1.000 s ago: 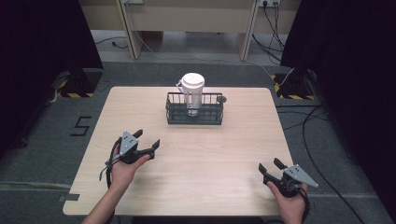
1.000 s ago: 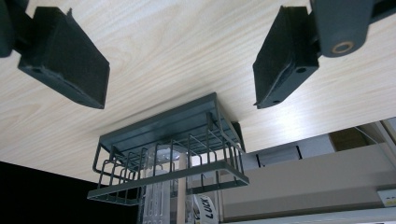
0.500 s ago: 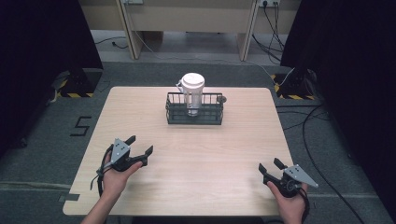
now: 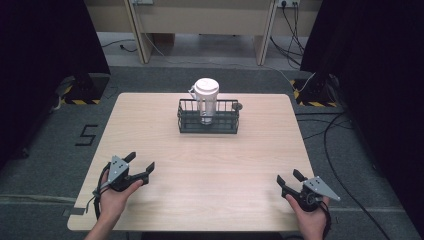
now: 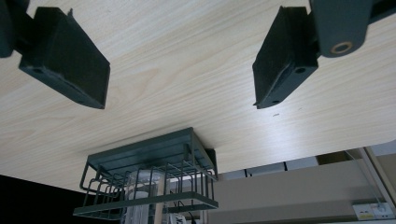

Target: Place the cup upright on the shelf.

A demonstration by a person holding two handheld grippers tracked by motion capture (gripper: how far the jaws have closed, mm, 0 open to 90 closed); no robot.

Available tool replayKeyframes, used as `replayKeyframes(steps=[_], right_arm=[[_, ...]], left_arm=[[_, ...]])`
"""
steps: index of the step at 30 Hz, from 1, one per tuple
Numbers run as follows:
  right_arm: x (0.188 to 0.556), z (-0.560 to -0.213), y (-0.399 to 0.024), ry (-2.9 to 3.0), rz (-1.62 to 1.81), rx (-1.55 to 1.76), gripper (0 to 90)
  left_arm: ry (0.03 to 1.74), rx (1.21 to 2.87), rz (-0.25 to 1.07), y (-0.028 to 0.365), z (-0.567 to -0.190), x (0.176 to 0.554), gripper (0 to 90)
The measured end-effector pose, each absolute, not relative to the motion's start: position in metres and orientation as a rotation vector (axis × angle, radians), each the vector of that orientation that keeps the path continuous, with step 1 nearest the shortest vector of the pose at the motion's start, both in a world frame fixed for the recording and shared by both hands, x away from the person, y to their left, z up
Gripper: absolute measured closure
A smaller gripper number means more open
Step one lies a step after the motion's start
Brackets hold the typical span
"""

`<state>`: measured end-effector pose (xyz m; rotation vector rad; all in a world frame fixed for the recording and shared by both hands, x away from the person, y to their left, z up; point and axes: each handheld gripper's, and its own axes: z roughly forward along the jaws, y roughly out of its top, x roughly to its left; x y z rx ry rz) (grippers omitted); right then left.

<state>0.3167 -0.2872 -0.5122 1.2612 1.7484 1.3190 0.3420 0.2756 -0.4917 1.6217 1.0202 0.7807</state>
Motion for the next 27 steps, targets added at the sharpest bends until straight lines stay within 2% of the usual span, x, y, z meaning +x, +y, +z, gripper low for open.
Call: replayKeyframes(steps=[27], right_arm=[[0.317,-0.512,-0.286,1.753,1.313,1.261,30.7]], left_arm=[[1.136,1.575,0.812,0.310,-0.511,0.328,19.0]])
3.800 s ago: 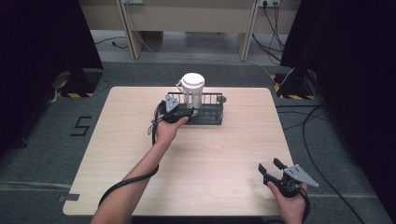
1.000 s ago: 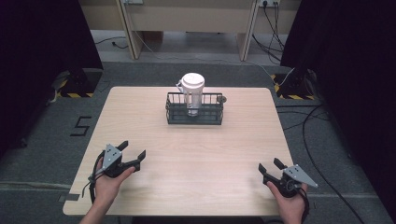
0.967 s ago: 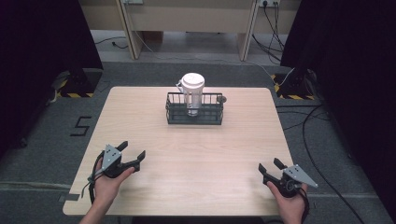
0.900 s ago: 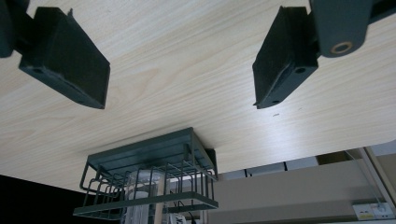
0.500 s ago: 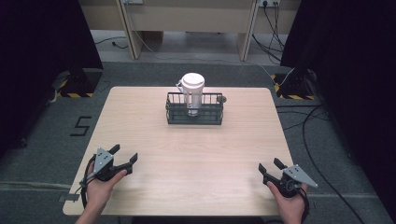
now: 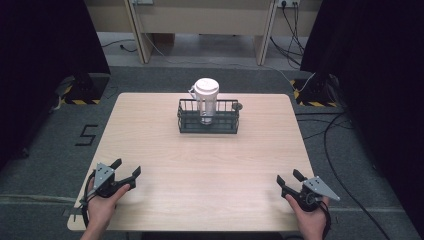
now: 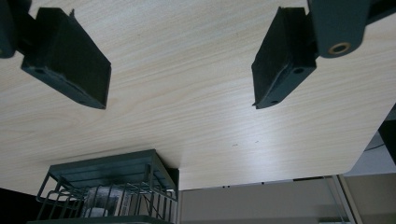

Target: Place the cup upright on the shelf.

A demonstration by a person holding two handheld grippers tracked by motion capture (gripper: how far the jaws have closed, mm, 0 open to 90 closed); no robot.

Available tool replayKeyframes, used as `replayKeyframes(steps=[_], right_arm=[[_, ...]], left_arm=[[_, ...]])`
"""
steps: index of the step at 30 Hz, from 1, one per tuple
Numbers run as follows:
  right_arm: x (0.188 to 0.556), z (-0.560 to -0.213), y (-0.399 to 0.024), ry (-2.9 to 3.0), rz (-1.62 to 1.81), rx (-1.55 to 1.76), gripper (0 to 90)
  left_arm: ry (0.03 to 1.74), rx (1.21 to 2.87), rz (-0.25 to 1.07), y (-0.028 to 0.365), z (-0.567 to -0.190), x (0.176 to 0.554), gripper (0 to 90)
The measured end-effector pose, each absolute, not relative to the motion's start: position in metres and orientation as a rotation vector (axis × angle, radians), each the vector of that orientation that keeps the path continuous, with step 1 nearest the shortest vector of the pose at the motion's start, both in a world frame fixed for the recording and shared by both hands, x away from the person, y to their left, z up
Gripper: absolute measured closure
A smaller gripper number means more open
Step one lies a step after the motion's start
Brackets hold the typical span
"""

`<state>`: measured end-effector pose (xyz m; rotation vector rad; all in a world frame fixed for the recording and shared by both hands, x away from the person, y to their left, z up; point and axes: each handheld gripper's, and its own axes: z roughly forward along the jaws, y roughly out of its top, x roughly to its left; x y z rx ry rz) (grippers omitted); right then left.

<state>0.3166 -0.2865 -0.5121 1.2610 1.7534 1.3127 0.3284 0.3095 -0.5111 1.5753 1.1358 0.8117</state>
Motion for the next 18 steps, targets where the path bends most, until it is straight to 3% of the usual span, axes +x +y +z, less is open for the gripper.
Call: replayKeyframes(steps=[18], right_arm=[[0.3169,-0.5120,-0.2851,1.766,1.297,1.241,30.7]], left_arm=[[1.130,1.580,0.807,0.3103,-0.5141,0.3222,19.1]])
